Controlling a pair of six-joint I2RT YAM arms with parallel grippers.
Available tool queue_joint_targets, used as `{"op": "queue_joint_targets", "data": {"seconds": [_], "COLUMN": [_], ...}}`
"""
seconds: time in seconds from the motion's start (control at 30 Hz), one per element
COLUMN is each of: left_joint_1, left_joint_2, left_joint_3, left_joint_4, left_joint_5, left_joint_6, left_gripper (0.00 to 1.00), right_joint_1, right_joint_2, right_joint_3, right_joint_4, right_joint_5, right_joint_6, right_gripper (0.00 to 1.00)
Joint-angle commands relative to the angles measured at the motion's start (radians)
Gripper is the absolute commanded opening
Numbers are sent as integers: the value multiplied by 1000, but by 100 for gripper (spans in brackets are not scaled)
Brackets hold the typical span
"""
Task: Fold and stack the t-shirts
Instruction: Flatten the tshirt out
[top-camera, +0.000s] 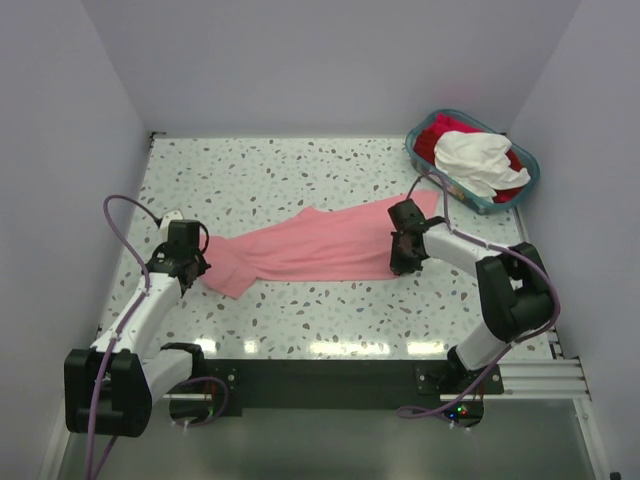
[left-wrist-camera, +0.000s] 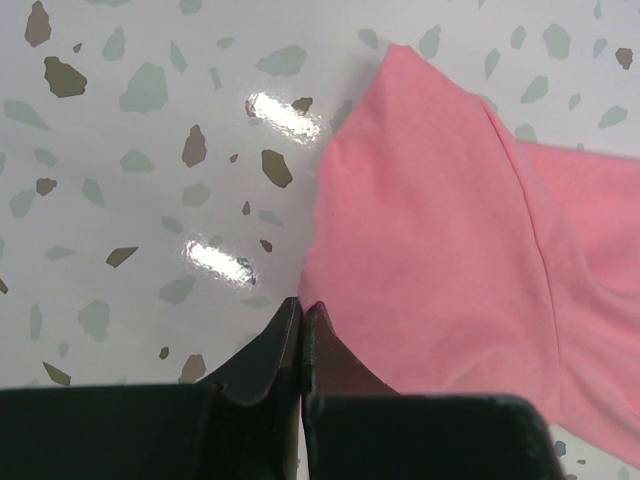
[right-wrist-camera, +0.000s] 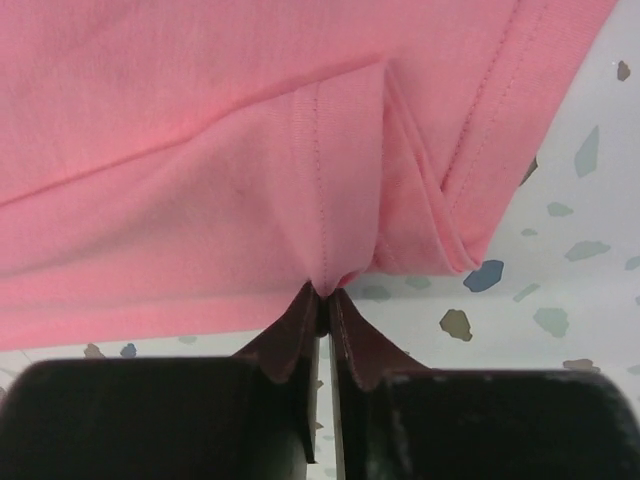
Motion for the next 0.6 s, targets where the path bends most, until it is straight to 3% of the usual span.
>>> {"op": "queue_joint_targets", "data": {"seconds": [0.0,0.13,0.3,0.43,0.57], "left_joint_1": [-5,-3,-2,1,9], "left_joint_2": [-21,5,94,200,261], "left_joint_3": [6,108,334,640,927], "left_joint_4": [38,40,86,87,57], "left_joint_5": [24,27,27,15,-36], "left_joint_6": [-4,-11,44,97,157], "left_gripper": [0,0,0,0,0], "right_joint_1": [11,8,-14,-52,-87], "right_joint_2": [-2,-34,26,76,135], "right_joint_3": [55,212,582,865,1265], "right_joint_4": [-62,-132,-243,-289,-395], "right_joint_5": [20,-7,-15,-35,-33], "right_joint_6": [-18,-62,-157,-206,-275], "right_gripper": [3,0,0,0,0]}}
